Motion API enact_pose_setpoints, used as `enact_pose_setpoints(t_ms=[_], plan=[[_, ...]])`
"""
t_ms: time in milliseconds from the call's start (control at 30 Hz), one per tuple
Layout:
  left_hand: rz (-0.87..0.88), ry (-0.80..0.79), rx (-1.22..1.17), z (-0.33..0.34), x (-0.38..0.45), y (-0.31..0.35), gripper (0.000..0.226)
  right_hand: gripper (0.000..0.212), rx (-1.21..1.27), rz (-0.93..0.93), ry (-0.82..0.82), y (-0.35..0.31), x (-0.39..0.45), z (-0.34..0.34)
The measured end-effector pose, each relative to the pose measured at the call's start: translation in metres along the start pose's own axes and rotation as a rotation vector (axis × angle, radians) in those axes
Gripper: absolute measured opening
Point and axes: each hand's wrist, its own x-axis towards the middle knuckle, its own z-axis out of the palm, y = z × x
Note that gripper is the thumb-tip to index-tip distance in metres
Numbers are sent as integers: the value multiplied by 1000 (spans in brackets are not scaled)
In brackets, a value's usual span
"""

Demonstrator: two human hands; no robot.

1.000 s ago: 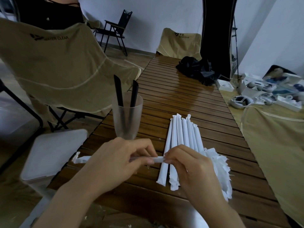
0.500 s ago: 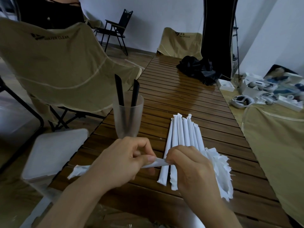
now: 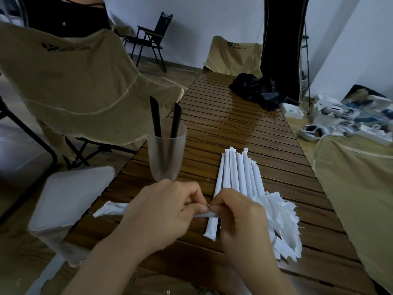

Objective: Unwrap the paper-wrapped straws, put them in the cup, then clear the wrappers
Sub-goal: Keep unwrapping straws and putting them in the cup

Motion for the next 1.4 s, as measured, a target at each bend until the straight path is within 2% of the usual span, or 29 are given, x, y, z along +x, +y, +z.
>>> enact_pose_setpoints(t_ms=[100,200,367,433,500,600,733,967,1200,1333,1400], plan=[[95,42,144,1,0,2,17,34,85,182,-40,1,-1,1],[176,55,265,2,0,6,21,37,159,313,-64,0,0,0],[275,-33,408,16,5,17,23,36,244,479,3,10,2,-3],[242,-17,331,17,7,15,20,37,210,435,-20,12,3,-8],[133,-16,185,13,6,7,24,35,182,390,-69,10,4,-12],[34,-105,86,8,2,-7,30,28,159,330,-135,10,6,-17],[62,-59,157,5,0,-15,32,24,107,311,-242,9,7,-22],[117,45,160,10,4,-12,25,35,116,395,-159,13,8,-24],[131,-8,182,9,5,-13,20,24,83,435,-245,16,9,-23],[102,-88,126,9,3,-12,44,29,116,385,-187,16,8,-25],[104,-106,141,8,3,-12,43,31,129,371,-168,16,7,-25]])
